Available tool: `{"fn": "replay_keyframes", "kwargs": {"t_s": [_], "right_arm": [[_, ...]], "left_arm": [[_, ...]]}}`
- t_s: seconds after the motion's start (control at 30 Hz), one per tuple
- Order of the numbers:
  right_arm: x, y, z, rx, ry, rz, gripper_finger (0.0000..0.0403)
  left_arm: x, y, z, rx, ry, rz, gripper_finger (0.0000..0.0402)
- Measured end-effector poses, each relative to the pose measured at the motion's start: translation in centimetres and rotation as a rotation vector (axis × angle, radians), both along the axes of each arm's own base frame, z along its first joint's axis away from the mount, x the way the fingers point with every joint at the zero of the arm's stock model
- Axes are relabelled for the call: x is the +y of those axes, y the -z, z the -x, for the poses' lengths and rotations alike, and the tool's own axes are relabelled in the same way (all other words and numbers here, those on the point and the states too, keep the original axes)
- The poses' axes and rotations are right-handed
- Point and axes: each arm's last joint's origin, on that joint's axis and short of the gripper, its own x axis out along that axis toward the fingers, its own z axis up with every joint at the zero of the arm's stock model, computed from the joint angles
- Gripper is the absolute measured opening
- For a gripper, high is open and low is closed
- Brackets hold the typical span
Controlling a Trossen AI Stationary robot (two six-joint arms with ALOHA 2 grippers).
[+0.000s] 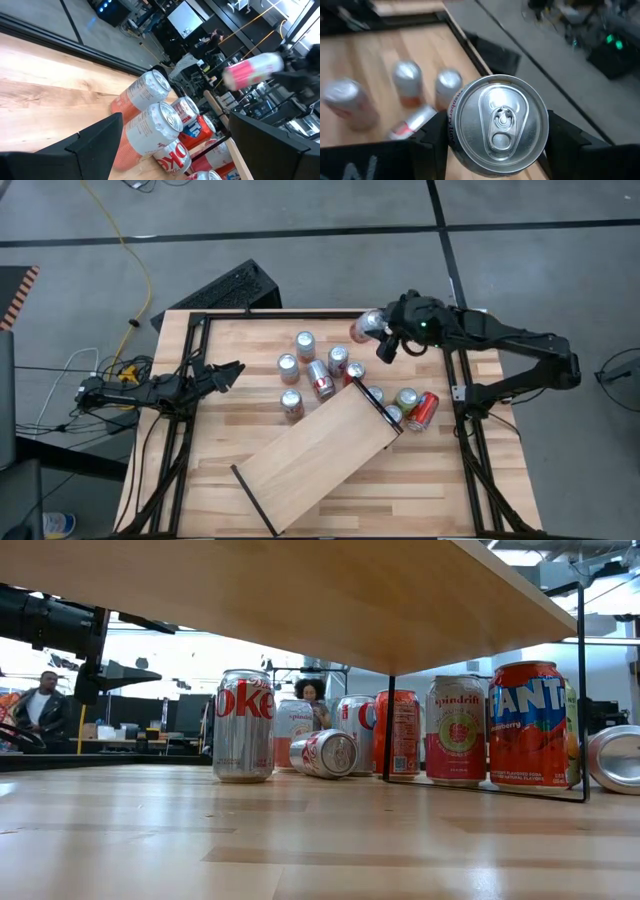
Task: Place canned beverage on shelf
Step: Put the pink white soda can on the shelf
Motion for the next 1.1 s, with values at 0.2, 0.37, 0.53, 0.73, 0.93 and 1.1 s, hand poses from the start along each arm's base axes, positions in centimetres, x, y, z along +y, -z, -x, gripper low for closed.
{"fn": "replay_keyframes", "kwargs": {"t_s": [0.2, 0.37, 0.53, 0.73, 0.93, 1.1], "right_arm": [[3.7, -2.7, -1.5, -0.118, -0.251, 0.009, 0.0227], [7.0, -4.0, -3.8, -0.129, -0.409, 0.04, 0.0227], [10.0, -4.9, -6.7, -0.095, -0.52, 0.069, 0.0227], [13.0, -5.1, -9.8, -0.061, -0.635, 0.015, 0.0233], [16.3, -4.1, -12.4, -0.038, -0.734, -0.02, 0.0233], [18.6, -3.6, -13.6, -0.042, -0.875, -0.077, 0.0233]], "left_arm": [[-0.1, 0.0, 0.0, -0.003, 0.025, 0.002, 0.0351], [-0.1, 0.0, -0.1, -0.012, 0.047, 0.013, 0.0351], [-0.1, 0.0, -0.1, -0.019, 0.066, 0.021, 0.0351], [-0.3, 0.0, -0.2, -0.018, 0.124, 0.017, 0.0351], [-0.4, 0.0, -0.3, -0.018, 0.16, 0.017, 0.0351], [-0.4, 0.0, -0.3, -0.028, 0.185, 0.03, 0.0351]]}}
